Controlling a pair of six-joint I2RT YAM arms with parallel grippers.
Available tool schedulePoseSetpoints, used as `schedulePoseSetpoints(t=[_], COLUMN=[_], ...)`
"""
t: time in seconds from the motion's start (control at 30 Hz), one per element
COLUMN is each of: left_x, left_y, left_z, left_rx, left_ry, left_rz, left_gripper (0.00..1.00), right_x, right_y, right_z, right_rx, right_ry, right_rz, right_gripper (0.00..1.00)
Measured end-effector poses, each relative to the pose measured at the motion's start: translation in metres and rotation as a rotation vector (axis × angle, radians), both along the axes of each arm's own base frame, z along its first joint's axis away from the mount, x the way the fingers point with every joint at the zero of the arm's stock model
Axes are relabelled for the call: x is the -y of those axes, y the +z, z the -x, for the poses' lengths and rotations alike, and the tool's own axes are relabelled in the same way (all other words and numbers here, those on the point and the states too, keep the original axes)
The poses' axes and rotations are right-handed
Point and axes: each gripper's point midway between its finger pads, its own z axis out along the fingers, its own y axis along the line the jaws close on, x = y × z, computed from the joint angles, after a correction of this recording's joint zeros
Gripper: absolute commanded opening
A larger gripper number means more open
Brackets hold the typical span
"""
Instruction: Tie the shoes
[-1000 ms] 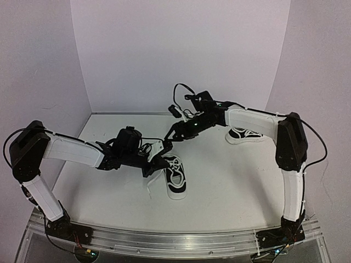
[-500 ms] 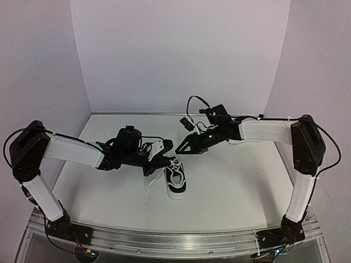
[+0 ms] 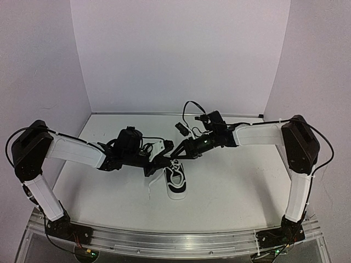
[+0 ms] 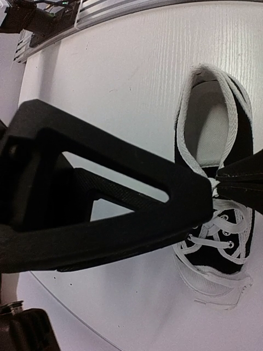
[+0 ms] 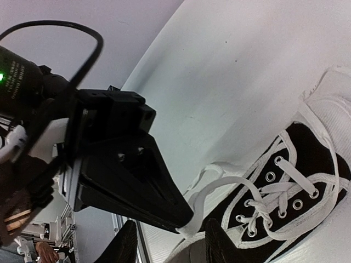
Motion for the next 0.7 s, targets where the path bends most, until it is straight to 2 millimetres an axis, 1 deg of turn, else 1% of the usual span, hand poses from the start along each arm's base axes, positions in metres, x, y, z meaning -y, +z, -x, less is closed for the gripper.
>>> schedulePoseSetpoints(t=[0.13, 0.3, 0.5, 0.53, 0.63, 0.67, 0.7], left_x=[0.0, 0.0, 0.001, 0.001, 0.001, 0.001, 0.0], left_y=[0.0, 0.001, 0.001, 0.0, -0.001, -0.001, -0.001], left_z=[0.0, -0.001, -0.001, -0.001, -0.001, -0.001, -0.001], left_rx=[0.001, 0.006, 0.006, 0.005, 0.005, 0.005, 0.004], left_ry=[0.001, 0.006, 0.004, 0.004, 0.005, 0.005, 0.005], left_rz=[0.0, 0.002, 0.002, 0.001, -0.001, -0.001, -0.002], left_gripper=[0.0, 0.0, 0.0, 0.0, 0.0, 0.0, 0.02], right_x=[0.002, 0.0, -0.005, -0.005, -0.007, -0.007, -0.006], right_y=[-0.013, -0.016, -0.022, -0.023, -0.021, -0.021, -0.021], right_z=[0.003, 0.007, 0.013, 0.014, 0.013, 0.013, 0.012], right_rx=[-0.029, -0.044, -0.06, -0.061, -0.054, -0.052, -0.059], right_ry=[0.005, 0.023, 0.046, 0.048, 0.053, 0.054, 0.048], right_rz=[0.017, 0.01, 0.007, 0.007, -0.006, -0.007, -0.005], right_gripper=[0.38, 0.35, 0.29, 0.25, 0.02, 0.0, 0.0])
